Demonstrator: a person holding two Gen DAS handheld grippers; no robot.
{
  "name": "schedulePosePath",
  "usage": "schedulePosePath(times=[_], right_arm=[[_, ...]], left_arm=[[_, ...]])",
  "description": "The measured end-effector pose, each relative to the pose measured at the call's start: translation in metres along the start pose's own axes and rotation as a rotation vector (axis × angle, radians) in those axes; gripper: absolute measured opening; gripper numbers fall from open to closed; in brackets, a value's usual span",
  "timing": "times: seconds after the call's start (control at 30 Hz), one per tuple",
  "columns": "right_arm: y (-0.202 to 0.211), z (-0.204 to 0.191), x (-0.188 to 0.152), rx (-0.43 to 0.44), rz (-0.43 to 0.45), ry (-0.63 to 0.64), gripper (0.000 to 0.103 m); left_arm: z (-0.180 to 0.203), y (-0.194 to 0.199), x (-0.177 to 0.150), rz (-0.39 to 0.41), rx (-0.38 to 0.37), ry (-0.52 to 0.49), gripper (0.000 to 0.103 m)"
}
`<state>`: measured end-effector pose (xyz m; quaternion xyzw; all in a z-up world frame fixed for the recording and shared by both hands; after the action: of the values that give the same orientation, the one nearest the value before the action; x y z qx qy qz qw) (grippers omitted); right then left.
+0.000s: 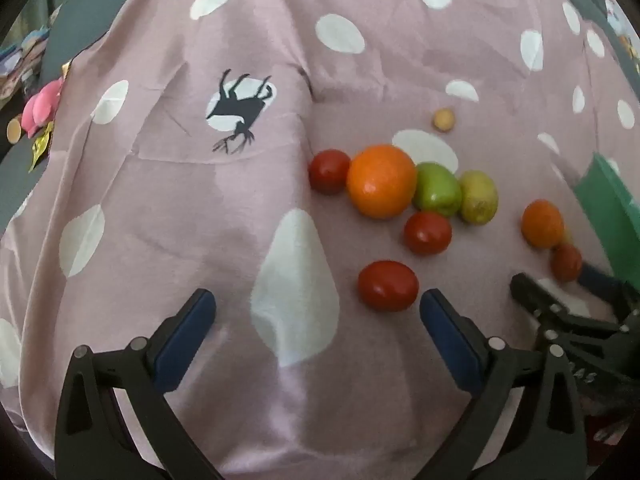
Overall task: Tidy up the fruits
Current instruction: 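Move both grippers toward the two oranges beside the tomatoes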
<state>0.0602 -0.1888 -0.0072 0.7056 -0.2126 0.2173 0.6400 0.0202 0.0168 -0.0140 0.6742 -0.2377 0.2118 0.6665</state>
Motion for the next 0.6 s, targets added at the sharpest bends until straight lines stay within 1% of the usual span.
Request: schedulePosePath(times=[0.13,0.2,0.27,0.33,0.37,0.47,0.6], right_arm=[[0.002,0.003,0.002,0.032,0.012,-0.001,0.103],[0.009,-0.003,-0.009,0.056,0.027,-0.005,0.103],[0.013,-0.005,-0.011,0.065,0.02,-0.004,0.103],[0.011,-0.012,-0.019,0.058,0.032,0.004,0.103],[0.015,-0.008,-0.022,0.052,0.018,0.002,0.103],[0.015,-0.006,-0.021,0.007,0.043,0.017,0.103],[0.023,-0.007,-0.019,0.04,0.068,-0.013,0.103]], left_arm=[[-0.006,0.013,0.002,0.035,-0.049,0.043,0.102],[-0.009,0.019,0.003,0.048,-0.066,0.062,0.102],[-0.01,0.022,0.004,0.054,-0.066,0.075,0.102],[-0.011,0.024,0.005,0.061,-0.067,0.075,0.102],[-0.011,0.025,0.006,0.068,-0.065,0.076,0.102],[-0.01,0.028,0.008,0.085,-0.06,0.072,0.102],[-0.009,0.03,0.013,0.108,-0.067,0.069,0.102]])
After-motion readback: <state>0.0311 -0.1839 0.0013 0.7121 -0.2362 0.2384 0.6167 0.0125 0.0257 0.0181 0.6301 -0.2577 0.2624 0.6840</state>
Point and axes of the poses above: each gripper's, at about its wrist camera, not at the fingertips, and y roughly against the way its jaws point, z to its right, x to its top, the point moved 4 cm from there along -y, roughly the way its jaws point, and after that the axes turned 12 degrees about -y, right-handed, at the moved point
